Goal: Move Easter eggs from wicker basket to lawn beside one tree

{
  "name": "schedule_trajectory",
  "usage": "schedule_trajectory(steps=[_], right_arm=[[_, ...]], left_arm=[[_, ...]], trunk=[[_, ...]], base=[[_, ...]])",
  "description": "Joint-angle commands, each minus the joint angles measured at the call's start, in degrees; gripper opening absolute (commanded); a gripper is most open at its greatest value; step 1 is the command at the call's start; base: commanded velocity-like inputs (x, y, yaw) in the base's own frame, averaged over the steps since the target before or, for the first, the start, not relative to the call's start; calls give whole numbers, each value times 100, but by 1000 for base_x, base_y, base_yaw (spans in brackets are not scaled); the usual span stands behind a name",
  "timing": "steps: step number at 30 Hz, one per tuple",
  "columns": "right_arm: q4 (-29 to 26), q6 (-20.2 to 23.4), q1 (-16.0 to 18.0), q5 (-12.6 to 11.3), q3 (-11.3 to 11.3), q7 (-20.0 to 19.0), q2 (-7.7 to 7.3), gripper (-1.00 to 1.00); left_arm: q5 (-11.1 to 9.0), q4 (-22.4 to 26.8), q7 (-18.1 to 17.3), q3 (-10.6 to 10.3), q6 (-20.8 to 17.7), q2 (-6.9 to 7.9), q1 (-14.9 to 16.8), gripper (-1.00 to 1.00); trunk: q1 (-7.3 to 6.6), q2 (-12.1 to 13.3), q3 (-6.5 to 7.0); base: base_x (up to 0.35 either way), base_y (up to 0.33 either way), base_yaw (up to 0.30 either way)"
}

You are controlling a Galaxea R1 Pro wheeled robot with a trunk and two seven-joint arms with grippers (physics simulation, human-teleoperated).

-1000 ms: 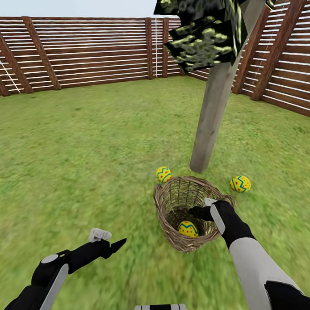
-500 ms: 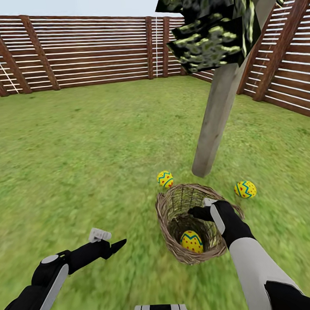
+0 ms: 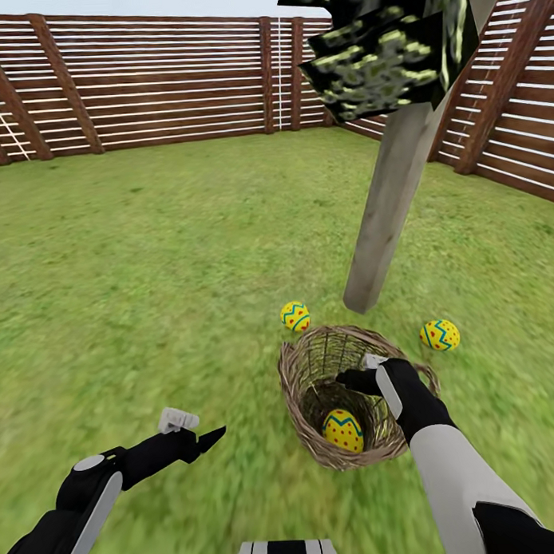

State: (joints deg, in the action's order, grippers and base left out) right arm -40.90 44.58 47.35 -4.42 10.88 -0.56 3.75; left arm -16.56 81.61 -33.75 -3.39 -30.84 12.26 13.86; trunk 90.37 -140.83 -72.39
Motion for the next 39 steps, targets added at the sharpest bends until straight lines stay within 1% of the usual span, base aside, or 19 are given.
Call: schedule_trajectory(steps=[1, 6, 12, 25, 29, 34, 39], right_arm=[[-8, 25, 3, -16, 28, -6, 5, 100], [-6, 25, 3, -15, 28, -6, 5, 100], [-8, 25, 3, -15, 28, -6, 4, 100], [-6, 18, 3, -38, 63, -19, 2, 100], [-6, 16, 3, -72, 93, -23, -50, 100], [-1, 16, 3, -84, 101, -23, -58, 100], [10, 16, 3, -85, 230, -23, -57, 100]], left_arm=[[-49, 3, 9, -4, -45, 4, 3, 100], [-49, 3, 9, -10, -45, 4, 3, 100], [-49, 4, 9, -12, -45, 4, 3, 100], [-56, 4, 14, 12, -45, 4, 3, 100], [-58, 4, 16, 14, -45, 4, 3, 100], [-58, 4, 16, 14, -45, 4, 3, 100], [-60, 4, 18, 16, -45, 4, 3, 100]], trunk=[[-1, -2, -14], [-1, -2, -60], [-1, -2, -115], [-1, -2, -232], [-1, -2, -265], [-1, -2, -303], [-1, -2, -340]], base=[[0, 0, 0], [21, 0, 0], [179, 0, 0], [11, 0, 0], [0, 0, 0], [0, 0, 0], [0, 0, 0]])
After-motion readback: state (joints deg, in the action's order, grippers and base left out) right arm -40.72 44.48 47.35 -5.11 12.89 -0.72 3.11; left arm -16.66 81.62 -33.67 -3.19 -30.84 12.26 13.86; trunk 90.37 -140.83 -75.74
